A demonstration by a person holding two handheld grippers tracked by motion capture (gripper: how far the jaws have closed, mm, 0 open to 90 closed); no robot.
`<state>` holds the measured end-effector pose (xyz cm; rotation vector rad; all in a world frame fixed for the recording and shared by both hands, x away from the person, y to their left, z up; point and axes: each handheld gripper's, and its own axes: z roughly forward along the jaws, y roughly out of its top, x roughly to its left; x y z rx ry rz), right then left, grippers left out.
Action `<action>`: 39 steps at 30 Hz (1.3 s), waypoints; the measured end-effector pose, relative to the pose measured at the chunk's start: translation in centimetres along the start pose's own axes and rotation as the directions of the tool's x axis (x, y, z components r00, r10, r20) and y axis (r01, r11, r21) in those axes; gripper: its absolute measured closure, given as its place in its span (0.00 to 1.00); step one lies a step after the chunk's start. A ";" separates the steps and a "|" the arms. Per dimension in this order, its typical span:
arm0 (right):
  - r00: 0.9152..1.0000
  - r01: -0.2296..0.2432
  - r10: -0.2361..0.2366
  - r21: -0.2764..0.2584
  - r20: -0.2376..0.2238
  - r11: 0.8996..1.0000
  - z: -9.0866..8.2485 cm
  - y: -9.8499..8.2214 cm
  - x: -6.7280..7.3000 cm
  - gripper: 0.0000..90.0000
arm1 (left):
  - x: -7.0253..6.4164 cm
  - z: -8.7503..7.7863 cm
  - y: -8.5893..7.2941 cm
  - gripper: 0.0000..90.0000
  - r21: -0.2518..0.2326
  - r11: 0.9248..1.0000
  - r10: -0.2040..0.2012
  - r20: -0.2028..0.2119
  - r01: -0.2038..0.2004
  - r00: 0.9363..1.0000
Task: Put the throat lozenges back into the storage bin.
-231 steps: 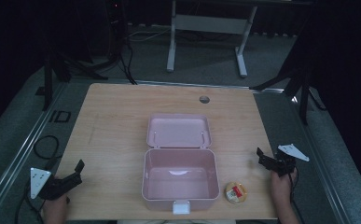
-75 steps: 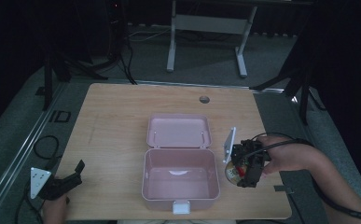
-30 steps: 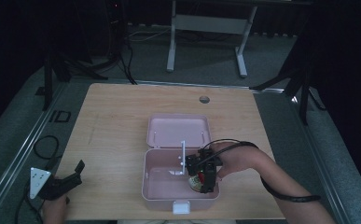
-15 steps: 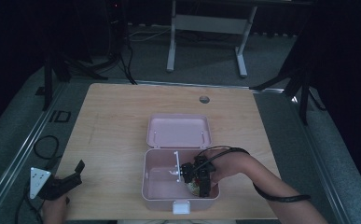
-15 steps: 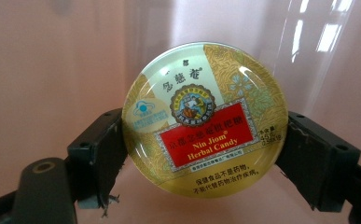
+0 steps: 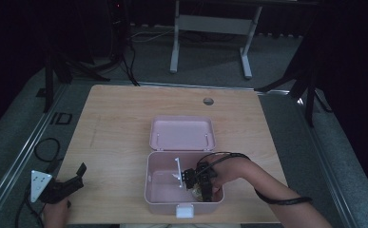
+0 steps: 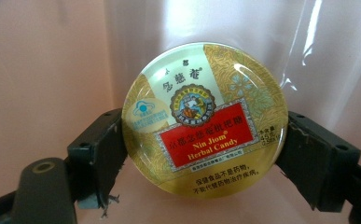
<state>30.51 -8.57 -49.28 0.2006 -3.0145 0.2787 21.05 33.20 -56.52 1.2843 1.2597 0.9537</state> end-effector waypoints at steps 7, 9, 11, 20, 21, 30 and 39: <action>1.000 -0.006 0.006 -0.009 -0.014 1.000 0.1 0.0 -0.3 0.21 | 0.0 0.0 0.0 0.00 -0.001 1.000 0.000 -0.001 0.000 1.000; 1.000 -0.002 0.002 -0.015 -0.011 1.000 -0.1 -0.1 -0.3 0.20 | 0.0 0.0 0.0 0.00 -0.001 1.000 0.000 -0.001 0.000 1.000; 1.000 -0.006 0.006 -0.022 -0.001 1.000 -0.4 -0.1 -0.3 0.20 | 0.0 0.0 0.0 0.00 -0.002 1.000 0.001 -0.001 -0.001 1.000; 1.000 -0.001 0.001 -0.056 0.003 0.998 -1.4 -0.5 -0.1 0.16 | 0.0 0.0 0.0 0.00 -0.001 1.000 0.001 -0.001 -0.001 1.000; 1.000 -0.003 0.004 -0.090 0.006 0.996 -2.4 -0.9 0.1 0.14 | 0.0 0.0 0.0 0.00 -0.001 1.000 0.001 -0.002 -0.001 1.000; 0.997 0.010 0.011 -0.262 0.080 0.965 -7.1 -3.9 1.2 0.15 | 0.0 0.0 0.0 0.00 -0.002 1.000 0.002 -0.004 -0.002 1.000; 0.989 -0.047 0.098 -0.385 0.113 0.922 -9.9 -9.0 1.5 0.15 | 0.0 0.0 0.0 0.00 -0.001 1.000 0.001 -0.004 -0.001 1.000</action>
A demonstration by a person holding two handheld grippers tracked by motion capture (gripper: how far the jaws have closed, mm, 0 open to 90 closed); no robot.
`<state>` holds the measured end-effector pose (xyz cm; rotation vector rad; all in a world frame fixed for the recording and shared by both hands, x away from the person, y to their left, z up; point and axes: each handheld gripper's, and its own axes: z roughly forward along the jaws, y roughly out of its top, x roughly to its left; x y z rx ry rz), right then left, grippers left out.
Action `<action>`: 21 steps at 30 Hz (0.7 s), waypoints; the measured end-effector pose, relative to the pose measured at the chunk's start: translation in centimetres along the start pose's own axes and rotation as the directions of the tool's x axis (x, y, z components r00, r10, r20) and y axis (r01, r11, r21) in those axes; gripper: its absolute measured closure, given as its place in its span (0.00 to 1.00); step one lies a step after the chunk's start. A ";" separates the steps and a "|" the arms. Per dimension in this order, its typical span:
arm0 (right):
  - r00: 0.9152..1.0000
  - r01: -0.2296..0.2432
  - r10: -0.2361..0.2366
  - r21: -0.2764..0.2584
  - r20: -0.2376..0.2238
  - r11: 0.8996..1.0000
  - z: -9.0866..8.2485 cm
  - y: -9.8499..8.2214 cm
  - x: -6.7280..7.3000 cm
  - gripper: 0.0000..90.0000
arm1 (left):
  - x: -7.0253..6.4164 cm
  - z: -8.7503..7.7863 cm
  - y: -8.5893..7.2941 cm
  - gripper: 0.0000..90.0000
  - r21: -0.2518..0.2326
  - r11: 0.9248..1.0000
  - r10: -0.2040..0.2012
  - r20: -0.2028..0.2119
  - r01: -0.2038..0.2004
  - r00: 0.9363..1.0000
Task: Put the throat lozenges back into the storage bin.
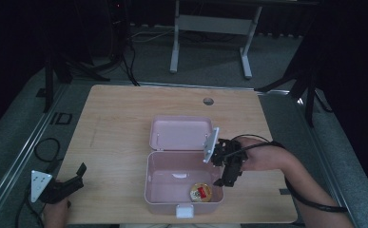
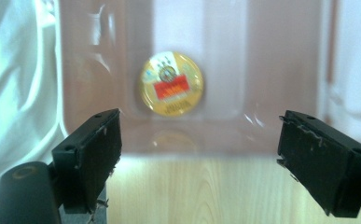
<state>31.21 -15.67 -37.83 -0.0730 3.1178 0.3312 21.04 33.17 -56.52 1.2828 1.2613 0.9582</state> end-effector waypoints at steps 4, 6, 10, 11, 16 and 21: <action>0.999 -0.052 0.053 -0.021 0.010 0.998 -0.6 -2.1 -0.6 0.15 | 0.0 0.0 0.0 0.00 -0.001 1.000 0.000 0.000 0.000 1.000; 0.997 -0.075 0.076 -0.026 0.016 0.997 -0.5 -3.2 -0.7 0.15 | 0.0 0.0 0.0 0.00 -0.001 1.000 0.001 0.000 -0.001 1.000; 0.993 -0.114 0.116 -0.046 0.030 0.992 -0.2 -4.7 -1.2 0.15 | 0.0 0.0 0.0 0.00 -0.001 1.000 0.002 0.000 -0.002 1.000; 0.990 -0.132 0.134 -0.052 0.039 0.990 0.1 -5.2 -1.3 0.15 | 0.0 0.0 0.0 0.00 -0.001 1.000 0.002 0.000 -0.002 1.000; 0.980 -0.187 0.192 -0.105 0.042 0.977 2.0 -7.2 -2.2 0.14 | 0.0 0.0 0.0 0.00 0.000 1.000 0.002 0.000 -0.002 1.000; 0.957 -0.279 0.290 -0.199 0.028 0.940 5.0 -9.1 -4.1 0.14 | 0.0 0.0 0.0 0.00 0.000 1.000 0.001 0.002 -0.001 1.000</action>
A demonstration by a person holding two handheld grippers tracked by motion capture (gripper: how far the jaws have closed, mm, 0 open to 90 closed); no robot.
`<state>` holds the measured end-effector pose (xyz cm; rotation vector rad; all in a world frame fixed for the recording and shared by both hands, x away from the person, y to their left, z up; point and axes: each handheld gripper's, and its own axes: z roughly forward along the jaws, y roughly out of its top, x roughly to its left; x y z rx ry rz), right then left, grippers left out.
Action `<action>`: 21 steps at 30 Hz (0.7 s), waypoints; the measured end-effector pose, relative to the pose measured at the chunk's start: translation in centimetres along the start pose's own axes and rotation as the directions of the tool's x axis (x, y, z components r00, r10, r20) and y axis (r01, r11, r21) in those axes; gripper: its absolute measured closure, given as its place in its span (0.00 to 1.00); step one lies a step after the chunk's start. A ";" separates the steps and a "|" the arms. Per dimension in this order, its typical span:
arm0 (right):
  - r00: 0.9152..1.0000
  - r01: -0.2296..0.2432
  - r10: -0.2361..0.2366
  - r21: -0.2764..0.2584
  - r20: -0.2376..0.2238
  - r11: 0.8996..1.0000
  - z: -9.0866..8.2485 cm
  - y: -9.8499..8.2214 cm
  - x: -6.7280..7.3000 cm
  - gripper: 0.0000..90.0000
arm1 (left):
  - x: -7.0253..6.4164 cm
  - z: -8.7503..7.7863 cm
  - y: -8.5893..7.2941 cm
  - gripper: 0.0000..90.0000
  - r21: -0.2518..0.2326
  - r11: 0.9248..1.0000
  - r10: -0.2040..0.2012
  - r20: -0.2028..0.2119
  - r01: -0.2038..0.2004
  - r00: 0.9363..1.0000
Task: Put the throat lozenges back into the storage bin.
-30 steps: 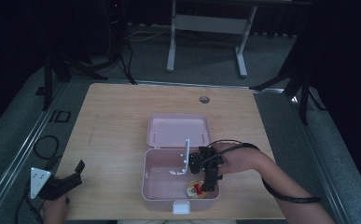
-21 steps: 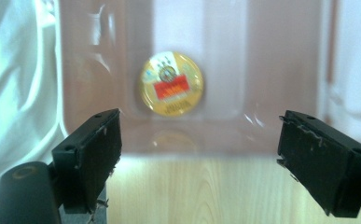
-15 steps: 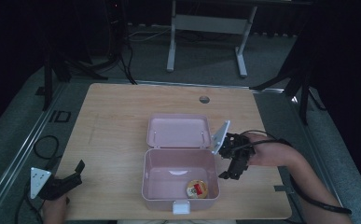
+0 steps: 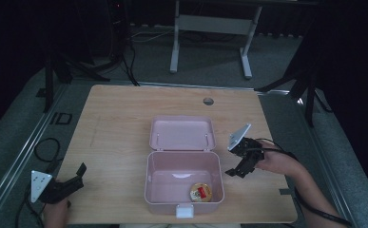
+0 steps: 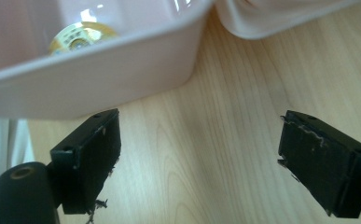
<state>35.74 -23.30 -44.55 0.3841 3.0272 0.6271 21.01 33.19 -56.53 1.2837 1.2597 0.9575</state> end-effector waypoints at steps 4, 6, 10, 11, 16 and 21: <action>0.998 -0.034 0.036 -0.042 0.043 0.999 1.9 -1.7 -1.5 0.14 | 0.0 0.0 0.0 0.00 0.000 1.000 -0.001 0.002 0.001 1.000; 0.996 -0.061 0.065 -0.066 0.067 0.996 2.8 -2.7 -2.3 0.14 | 0.0 0.0 0.0 0.00 -0.001 1.000 0.000 0.003 0.000 1.000; 0.979 -0.132 0.150 -0.134 0.137 0.982 4.6 -4.8 -3.9 0.13 | 0.0 0.0 0.0 0.00 0.000 1.000 0.000 0.003 0.000 1.000; 0.970 -0.153 0.178 -0.152 0.165 0.976 5.0 -5.3 -4.2 0.13 | 0.0 0.0 0.0 0.00 0.000 1.000 0.000 0.002 0.000 1.000; 0.933 -0.214 0.277 -0.266 0.228 0.940 5.7 -7.1 -5.2 0.13 | 0.0 0.0 0.0 0.00 0.000 1.000 -0.001 0.002 0.001 1.000; 0.872 -0.264 0.395 -0.402 0.288 0.877 5.6 -9.1 -5.5 0.13 | 0.0 0.0 0.0 0.00 -0.001 1.000 0.000 0.002 0.000 1.000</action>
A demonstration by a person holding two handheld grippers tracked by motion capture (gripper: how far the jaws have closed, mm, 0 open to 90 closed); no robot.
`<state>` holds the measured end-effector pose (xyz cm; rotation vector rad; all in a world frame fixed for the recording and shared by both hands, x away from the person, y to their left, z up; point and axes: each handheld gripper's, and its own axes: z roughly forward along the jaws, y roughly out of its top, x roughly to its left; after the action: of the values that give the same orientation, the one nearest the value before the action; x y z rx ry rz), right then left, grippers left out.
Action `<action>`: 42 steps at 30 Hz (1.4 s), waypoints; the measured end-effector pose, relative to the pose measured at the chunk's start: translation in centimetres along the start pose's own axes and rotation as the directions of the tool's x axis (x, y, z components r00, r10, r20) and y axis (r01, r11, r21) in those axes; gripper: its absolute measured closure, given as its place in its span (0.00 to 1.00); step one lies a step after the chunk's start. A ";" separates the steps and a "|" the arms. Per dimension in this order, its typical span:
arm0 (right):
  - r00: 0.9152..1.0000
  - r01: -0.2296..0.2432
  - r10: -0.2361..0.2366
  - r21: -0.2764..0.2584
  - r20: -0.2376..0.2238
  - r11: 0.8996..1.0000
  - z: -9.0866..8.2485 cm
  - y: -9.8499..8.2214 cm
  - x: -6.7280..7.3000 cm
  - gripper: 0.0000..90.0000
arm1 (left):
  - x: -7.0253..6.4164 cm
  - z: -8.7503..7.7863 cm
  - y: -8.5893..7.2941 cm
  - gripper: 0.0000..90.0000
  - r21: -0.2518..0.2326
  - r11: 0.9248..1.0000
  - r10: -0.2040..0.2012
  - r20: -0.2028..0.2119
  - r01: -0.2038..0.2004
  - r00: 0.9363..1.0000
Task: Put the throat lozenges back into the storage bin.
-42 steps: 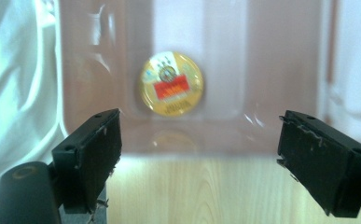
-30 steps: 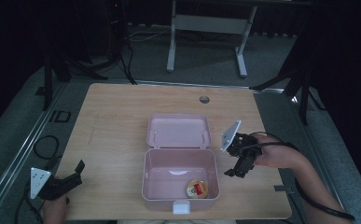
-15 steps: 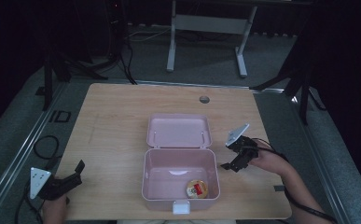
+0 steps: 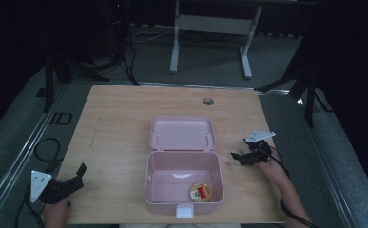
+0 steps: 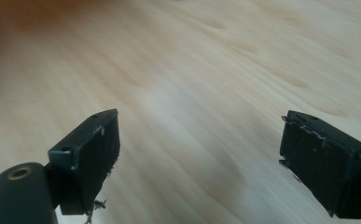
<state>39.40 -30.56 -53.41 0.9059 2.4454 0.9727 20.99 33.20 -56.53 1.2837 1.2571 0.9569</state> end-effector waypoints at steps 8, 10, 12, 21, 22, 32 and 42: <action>0.981 -0.123 0.134 -0.085 0.143 0.989 -1.3 -2.3 -1.1 0.13 | 0.0 0.0 0.0 0.00 0.001 1.000 0.002 0.000 -0.002 1.000; 0.974 -0.140 0.154 -0.097 0.166 0.985 -1.7 -2.7 -1.2 0.13 | -0.1 0.0 0.0 0.00 0.001 1.000 0.003 -0.001 -0.003 1.000; 0.962 -0.162 0.184 -0.120 0.202 0.979 -2.0 -3.2 -1.4 0.13 | -0.1 0.0 0.0 0.00 0.001 1.000 0.002 -0.002 -0.002 1.000; 0.893 -0.260 0.318 -0.211 0.318 0.942 -2.8 -4.8 -2.2 0.14 | -0.1 0.0 0.0 0.00 0.003 1.000 0.005 -0.003 -0.005 1.000; 0.893 -0.260 0.318 -0.211 0.318 0.942 -2.8 -4.8 -2.2 0.14 | -0.1 0.0 0.0 0.00 0.003 1.000 0.005 -0.003 -0.005 1.000; 0.847 -0.231 0.369 -0.360 0.382 0.904 -3.8 -5.8 -2.0 0.14 | 0.0 0.0 0.0 0.00 0.002 1.000 0.000 0.000 0.000 1.000; 0.812 -0.283 0.424 -0.367 0.400 0.886 -3.8 -6.1 -2.3 0.14 | 0.1 0.0 0.0 0.00 0.000 1.000 -0.007 0.000 0.007 1.000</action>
<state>36.43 -37.41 -54.86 1.3432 1.7006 1.0471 20.97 33.28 -56.53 1.2788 1.2608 0.9521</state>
